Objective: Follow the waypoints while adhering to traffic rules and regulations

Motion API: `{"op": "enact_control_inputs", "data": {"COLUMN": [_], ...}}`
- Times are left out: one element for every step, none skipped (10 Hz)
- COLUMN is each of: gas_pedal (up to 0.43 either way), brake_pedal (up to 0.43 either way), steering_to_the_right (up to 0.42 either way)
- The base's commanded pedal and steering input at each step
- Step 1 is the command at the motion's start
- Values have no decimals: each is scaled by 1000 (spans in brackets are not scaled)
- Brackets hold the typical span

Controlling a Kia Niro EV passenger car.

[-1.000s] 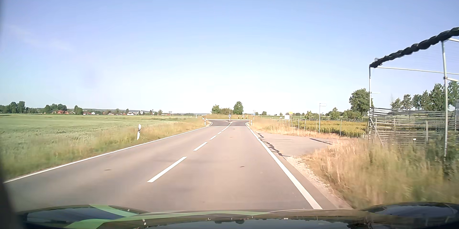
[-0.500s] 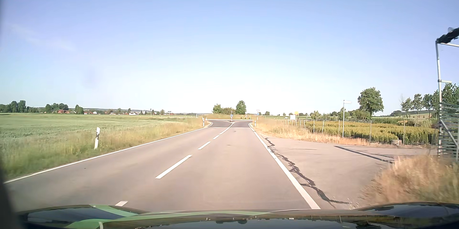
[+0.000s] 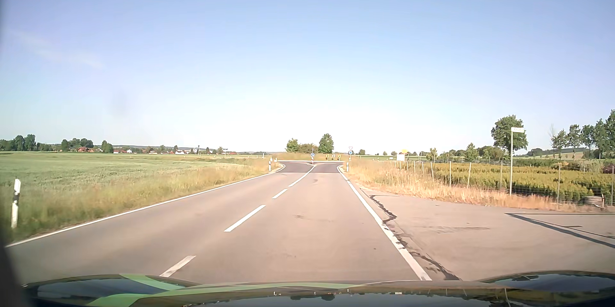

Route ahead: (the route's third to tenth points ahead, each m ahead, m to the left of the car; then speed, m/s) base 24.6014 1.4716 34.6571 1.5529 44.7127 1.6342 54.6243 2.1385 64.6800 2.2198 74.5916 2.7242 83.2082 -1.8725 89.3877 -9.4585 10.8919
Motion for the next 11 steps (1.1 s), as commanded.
{"op": "enact_control_inputs", "data": {"gas_pedal": [138, 138, 118, 28, 8, 0, 0, 8, 20, 20, 28], "brake_pedal": [0, 0, 0, 0, 0, 0, 0, 0, 0, 0, 0], "steering_to_the_right": [-8, -8, -8, -8, -8, -8, -8, -7, -7, -7, -7]}}
